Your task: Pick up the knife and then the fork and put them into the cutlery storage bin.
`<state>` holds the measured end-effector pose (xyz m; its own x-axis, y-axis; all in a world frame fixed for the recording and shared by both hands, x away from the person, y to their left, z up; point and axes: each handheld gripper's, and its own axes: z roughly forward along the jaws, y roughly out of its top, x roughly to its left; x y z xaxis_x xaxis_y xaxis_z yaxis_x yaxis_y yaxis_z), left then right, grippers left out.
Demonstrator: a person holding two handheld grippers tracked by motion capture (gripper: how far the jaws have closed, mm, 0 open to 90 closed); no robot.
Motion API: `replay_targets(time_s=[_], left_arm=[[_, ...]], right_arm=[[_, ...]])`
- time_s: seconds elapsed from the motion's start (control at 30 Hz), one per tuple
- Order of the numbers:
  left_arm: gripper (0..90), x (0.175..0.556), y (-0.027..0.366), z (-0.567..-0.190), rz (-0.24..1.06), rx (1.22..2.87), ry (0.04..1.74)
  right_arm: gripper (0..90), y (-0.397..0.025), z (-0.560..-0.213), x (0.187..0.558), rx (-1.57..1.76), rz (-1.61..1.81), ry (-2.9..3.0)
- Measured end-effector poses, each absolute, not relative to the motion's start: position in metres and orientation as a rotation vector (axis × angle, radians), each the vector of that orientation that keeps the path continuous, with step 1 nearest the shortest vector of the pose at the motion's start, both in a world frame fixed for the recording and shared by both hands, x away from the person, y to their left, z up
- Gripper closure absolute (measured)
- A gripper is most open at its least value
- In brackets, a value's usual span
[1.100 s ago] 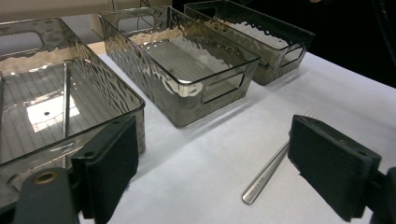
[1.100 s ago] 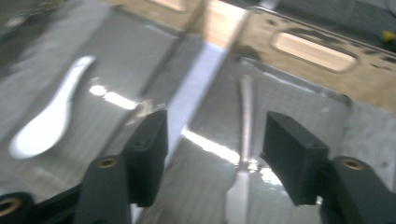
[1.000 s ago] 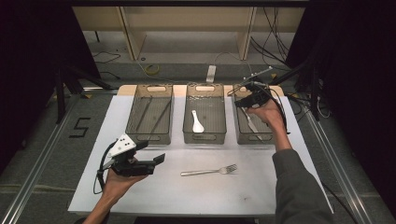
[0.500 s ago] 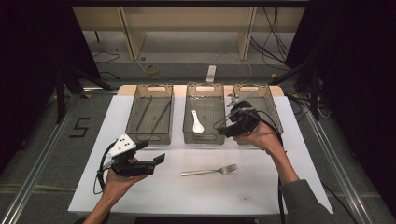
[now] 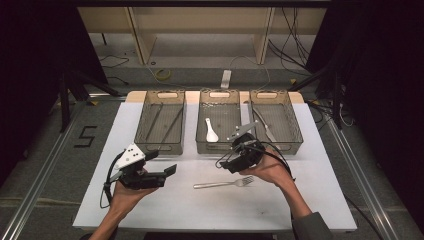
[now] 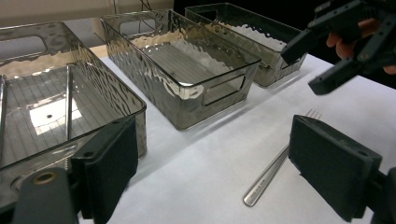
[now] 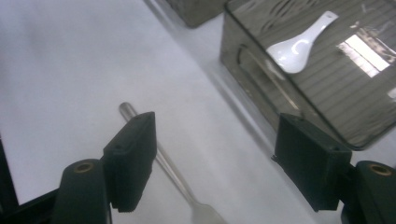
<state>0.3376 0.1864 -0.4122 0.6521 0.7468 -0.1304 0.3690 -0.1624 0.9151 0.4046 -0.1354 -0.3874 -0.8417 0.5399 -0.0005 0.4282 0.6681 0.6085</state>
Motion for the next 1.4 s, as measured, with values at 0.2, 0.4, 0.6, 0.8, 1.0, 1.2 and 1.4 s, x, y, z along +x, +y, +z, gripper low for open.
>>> replay_targets(time_s=[0.2, 0.4, 0.6, 0.8, 1.0, 1.2, 1.4], left_arm=[[15.6, 0.337, 0.186, -0.412, 0.433, 1.765, 0.900], [15.6, 0.337, 0.187, -0.412, 0.436, 1.763, 0.900], [15.6, 0.337, 0.187, -0.411, 0.436, 1.762, 0.901], [15.6, 0.337, 0.187, -0.411, 0.436, 1.761, 0.901], [15.5, 0.336, 0.187, -0.411, 0.438, 1.759, 0.896], [15.5, 0.336, 0.188, -0.411, 0.438, 1.752, 0.891], [15.4, 0.336, 0.188, -0.410, 0.440, 1.751, 0.891]], right_arm=[[30.7, -0.128, -0.397, 0.399, 0.761, 0.912, 2.733], [30.6, -0.118, -0.404, 0.395, 0.726, 0.863, 2.776], [30.7, -0.111, -0.413, 0.393, 0.698, 0.819, 2.806], [31.1, -0.104, -0.420, 0.391, 0.661, 0.759, 2.834], [31.6, -0.101, -0.426, 0.391, 0.653, 0.717, 2.859], [31.7, -0.100, -0.430, 0.392, 0.650, 0.679, 2.878], [33.4, -0.099, -0.434, 0.393, 0.645, 0.667, 2.897]])
